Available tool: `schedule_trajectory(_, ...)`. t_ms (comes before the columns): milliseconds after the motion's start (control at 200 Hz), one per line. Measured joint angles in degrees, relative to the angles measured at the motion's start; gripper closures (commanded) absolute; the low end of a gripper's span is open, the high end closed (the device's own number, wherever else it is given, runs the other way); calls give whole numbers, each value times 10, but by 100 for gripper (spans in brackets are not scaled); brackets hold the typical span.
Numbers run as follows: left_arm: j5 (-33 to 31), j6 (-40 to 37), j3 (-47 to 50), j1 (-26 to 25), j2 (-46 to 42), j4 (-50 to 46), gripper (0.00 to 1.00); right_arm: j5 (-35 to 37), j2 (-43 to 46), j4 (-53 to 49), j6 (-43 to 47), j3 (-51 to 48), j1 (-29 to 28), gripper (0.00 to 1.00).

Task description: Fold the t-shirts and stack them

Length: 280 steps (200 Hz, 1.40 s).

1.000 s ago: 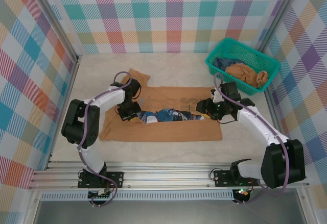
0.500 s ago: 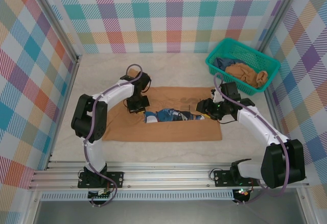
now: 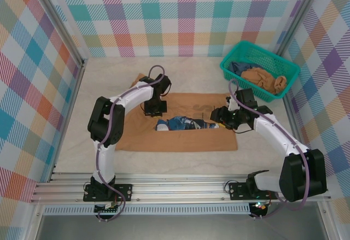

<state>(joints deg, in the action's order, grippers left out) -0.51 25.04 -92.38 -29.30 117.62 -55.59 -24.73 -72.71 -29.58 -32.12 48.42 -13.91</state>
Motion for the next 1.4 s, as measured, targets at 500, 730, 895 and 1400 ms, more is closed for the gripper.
schedule_trajectory(500, -28, -6, 57, -7, -84, 34, 61, 0, -15, 0, 0, 0, 0, 53)
schedule_trajectory(730, 3, 9, 80, 14, -61, 49, 84, -3, -29, 0, 0, 0, 0, 53)
schedule_trajectory(895, 26, 12, 70, 17, -15, 52, 90, -2, -30, 0, 0, 0, 0, 53)
schedule_trajectory(1400, 34, 36, 46, 2, -7, 71, 54, 109, -33, -30, -40, -17, 32, 72)
